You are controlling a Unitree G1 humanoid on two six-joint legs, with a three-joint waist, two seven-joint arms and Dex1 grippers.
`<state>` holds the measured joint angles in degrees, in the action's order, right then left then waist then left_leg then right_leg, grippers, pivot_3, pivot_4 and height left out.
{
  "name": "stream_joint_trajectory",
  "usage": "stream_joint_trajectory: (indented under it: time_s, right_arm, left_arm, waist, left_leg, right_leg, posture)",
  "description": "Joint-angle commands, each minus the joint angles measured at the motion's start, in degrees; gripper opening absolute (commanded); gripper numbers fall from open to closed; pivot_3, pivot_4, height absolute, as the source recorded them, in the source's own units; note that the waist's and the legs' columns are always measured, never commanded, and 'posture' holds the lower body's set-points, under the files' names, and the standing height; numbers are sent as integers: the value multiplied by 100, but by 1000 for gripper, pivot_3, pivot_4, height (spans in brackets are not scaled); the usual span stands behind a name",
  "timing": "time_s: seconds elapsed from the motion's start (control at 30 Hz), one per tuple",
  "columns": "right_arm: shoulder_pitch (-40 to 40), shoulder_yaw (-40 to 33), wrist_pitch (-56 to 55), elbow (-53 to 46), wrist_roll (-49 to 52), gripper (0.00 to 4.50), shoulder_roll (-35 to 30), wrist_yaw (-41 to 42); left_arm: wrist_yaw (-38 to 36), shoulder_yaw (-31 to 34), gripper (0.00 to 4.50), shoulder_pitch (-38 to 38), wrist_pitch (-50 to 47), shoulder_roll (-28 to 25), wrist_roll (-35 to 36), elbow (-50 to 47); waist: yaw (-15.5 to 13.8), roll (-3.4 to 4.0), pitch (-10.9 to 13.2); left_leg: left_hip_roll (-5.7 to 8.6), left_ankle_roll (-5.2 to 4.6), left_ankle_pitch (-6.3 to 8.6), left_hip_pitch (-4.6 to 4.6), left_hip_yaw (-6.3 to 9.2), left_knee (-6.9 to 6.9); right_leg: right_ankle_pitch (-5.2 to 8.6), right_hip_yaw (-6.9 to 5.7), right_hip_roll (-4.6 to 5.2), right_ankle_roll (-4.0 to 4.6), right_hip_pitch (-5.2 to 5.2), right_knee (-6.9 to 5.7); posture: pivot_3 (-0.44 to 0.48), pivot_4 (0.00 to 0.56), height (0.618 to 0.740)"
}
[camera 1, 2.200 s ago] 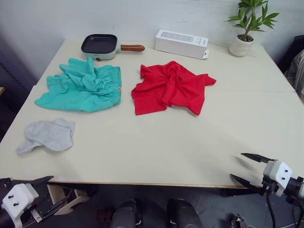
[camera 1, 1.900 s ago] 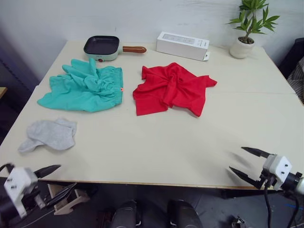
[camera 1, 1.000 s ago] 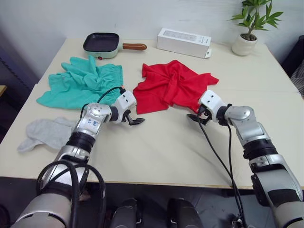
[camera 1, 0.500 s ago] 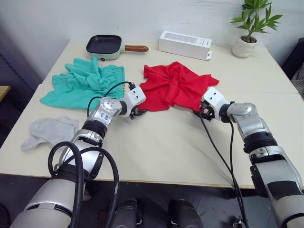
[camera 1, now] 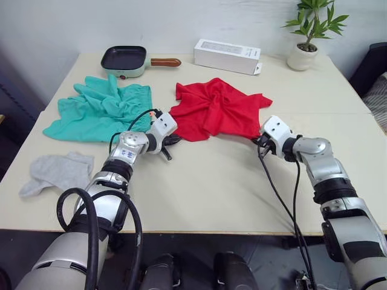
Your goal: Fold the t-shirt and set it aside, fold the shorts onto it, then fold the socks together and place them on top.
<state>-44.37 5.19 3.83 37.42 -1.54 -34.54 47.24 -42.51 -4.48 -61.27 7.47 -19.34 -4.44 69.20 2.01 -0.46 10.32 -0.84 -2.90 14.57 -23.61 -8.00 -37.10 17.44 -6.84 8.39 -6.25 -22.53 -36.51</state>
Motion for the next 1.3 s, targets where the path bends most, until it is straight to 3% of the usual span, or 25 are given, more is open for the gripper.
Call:
stream_joint_trajectory:
  time_s: [0.03,0.17,0.33,0.57,0.77,0.93,1.1,1.3]
  right_arm:
    - [109,-302,-44,-616,265,31,-265,232]
    - [482,-433,-310,-1114,416,31,-667,617]
    - [1131,-607,-257,-1804,890,31,-1168,1462]
    - [2272,-971,37,-2781,1521,31,-1839,2257]
    - [2943,-1251,234,-3247,1725,31,-2034,2289]
    - [3211,-1295,345,-3490,1843,31,-1872,2156]
    - [3342,-1321,291,-3591,1846,31,-1880,2126]
    - [4216,-1561,153,-3692,1901,31,-2340,2711]
  left_arm:
    - [-588,297,0,218,-131,-221,408,-642]
    - [-1440,444,0,1299,-914,-689,1029,-3067]
    - [-2018,770,0,2854,-2700,-1473,2131,-6123]
    - [-2057,1485,0,4593,-4050,-2286,3230,-8118]
    - [-1567,1983,0,5695,-4114,-2367,3348,-8864]
    - [-1247,1660,0,5870,-3352,-2232,2806,-8611]
    - [-1430,1465,0,5977,-2826,-2290,2646,-8302]
    - [-2306,1569,0,6860,-2733,-2958,2866,-8681]
  waist:
    - [15,-1,1]
    - [23,-1,2]
    - [-15,0,2]
    - [-54,1,3]
    - [-55,1,3]
    - [-62,1,3]
    - [-63,1,3]
    - [-61,2,3]
  left_leg:
    - [0,1,1,-1,-4,2]
    - [-2,2,6,-21,-4,1]
    - [-2,-9,17,-33,-1,-7]
    - [-4,-11,36,-17,13,-10]
    - [-5,7,53,1,8,0]
    - [-6,24,63,8,2,3]
    - [-6,24,73,9,-8,7]
    - [-9,25,86,8,-10,14]
  right_leg:
    - [0,1,-2,0,-4,0]
    - [0,1,-13,0,-16,8]
    - [0,16,-25,0,-15,22]
    - [0,47,5,0,8,59]
    - [2,57,8,3,17,66]
    - [2,63,9,4,17,66]
    - [3,69,9,5,12,69]
    - [9,69,10,15,10,79]
  posture:
    - [0,150,740]
    - [0,150,740]
    - [0,150,740]
    - [0,150,740]
    - [0,150,740]
    - [0,150,740]
    - [0,150,740]
    - [0,150,740]
